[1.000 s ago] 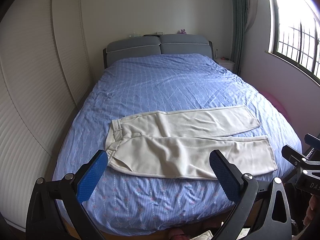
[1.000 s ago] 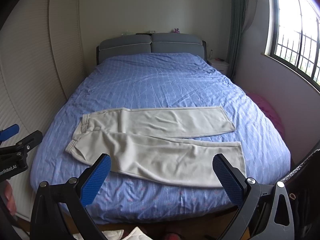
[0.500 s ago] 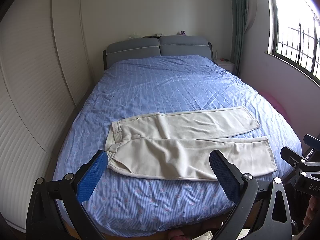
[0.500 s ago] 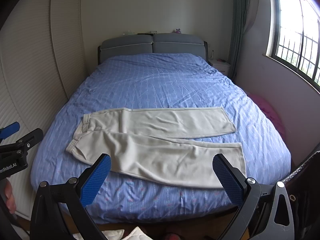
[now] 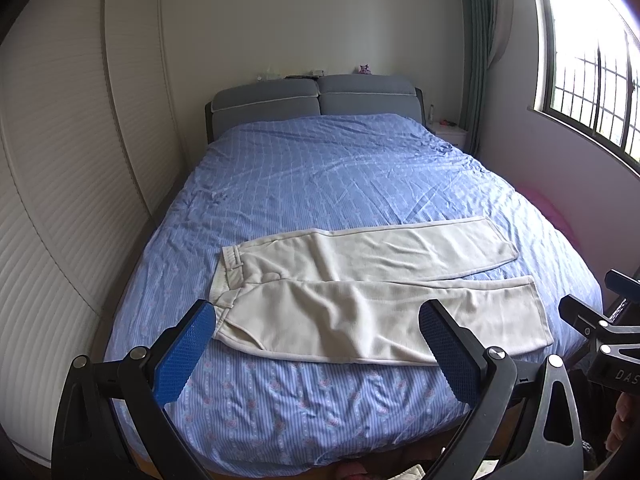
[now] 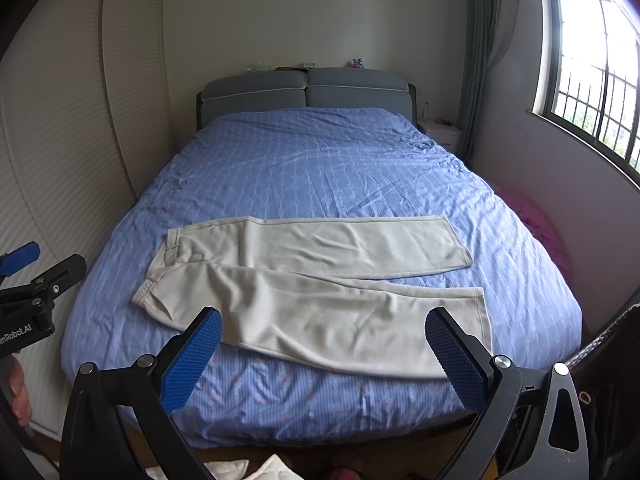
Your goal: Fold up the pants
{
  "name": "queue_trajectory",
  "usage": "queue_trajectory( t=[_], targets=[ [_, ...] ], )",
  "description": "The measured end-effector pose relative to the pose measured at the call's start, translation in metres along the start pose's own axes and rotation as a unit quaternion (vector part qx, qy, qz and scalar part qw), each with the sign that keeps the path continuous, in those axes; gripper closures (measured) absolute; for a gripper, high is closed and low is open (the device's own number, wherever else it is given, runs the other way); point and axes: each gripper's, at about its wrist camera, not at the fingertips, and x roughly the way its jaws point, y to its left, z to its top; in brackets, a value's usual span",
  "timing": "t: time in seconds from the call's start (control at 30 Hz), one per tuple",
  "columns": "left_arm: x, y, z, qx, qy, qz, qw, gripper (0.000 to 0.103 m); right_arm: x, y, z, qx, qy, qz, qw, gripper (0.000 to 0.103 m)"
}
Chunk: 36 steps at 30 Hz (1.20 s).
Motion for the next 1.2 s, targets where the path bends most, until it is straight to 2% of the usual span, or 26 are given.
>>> queue_trajectory(
  t=[0.53, 0.77, 1.0, 1.13, 1.2],
  targets=[
    [0.000, 0.001, -0.002, -0.001, -0.001, -0.001, 1.0000, 0.000, 0.002, 0.006, 0.000, -0.001, 0.005, 0.000, 1.000, 0.000],
    [0.015, 0.016, -0.007, -0.011, 0.018, 0.008, 0.9997, 0.000, 0.022, 0.020, -0.002, -0.005, 0.021, 0.011, 1.000, 0.000],
    [0.056, 0.035, -0.025, -0.028, 0.054, 0.042, 0.9973, 0.000, 0.048, 0.018, -0.006, -0.012, 0.053, 0.019, 0.998, 0.000],
    [0.090, 0.051, -0.036, -0.046, 0.081, 0.073, 0.9930, 0.000, 0.083, 0.016, -0.009, -0.009, 0.082, 0.035, 0.996, 0.000],
    [0.107, 0.057, -0.042, -0.052, 0.100, 0.098, 0.9887, 0.000, 0.111, 0.018, -0.015, -0.001, 0.110, 0.056, 0.992, 0.000]
  ],
)
